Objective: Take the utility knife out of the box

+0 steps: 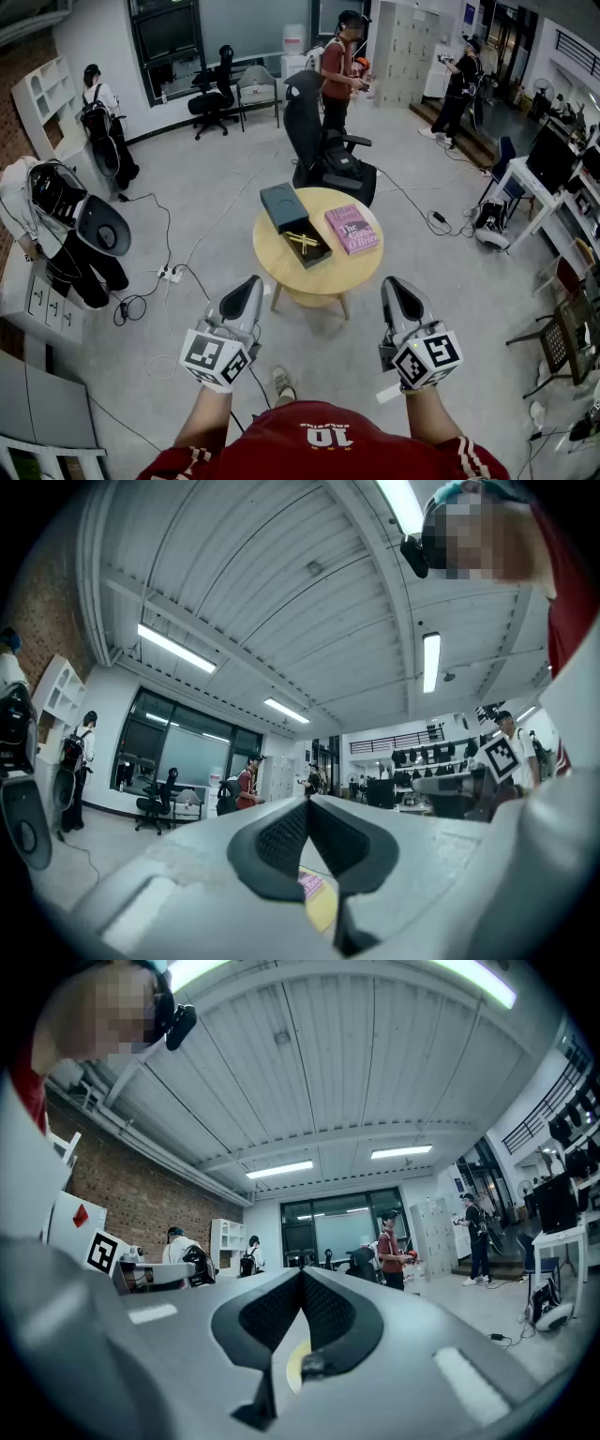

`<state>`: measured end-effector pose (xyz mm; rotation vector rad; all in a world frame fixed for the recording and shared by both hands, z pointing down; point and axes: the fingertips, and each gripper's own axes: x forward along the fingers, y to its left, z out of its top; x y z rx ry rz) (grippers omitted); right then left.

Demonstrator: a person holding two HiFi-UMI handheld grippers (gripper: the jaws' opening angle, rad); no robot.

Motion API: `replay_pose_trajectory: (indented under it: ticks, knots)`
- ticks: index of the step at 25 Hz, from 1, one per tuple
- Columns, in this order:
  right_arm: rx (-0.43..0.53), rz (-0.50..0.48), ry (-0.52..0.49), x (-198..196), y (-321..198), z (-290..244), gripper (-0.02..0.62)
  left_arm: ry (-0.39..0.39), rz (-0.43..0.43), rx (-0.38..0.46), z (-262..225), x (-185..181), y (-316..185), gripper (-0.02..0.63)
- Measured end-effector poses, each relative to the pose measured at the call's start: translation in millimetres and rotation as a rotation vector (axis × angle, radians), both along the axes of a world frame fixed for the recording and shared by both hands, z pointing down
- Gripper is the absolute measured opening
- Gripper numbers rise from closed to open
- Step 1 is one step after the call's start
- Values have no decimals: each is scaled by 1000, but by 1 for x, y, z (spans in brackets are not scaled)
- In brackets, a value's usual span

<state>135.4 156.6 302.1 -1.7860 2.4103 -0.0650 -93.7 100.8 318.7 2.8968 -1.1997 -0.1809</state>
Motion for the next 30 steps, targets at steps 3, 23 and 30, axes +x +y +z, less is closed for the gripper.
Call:
replay_pose_trajectory:
  ticks: [3,23,30]
  knots:
    - [-3,-1,0,1,1,-1,-2,1,4,-7,0,2,1,3]
    - [-24,-43,-3,9,4,6,0,6,-17,-41,13,15,10,3]
    - [-67,-83,-9,0,6,23,0,19,-33,-87,29,8,17,3]
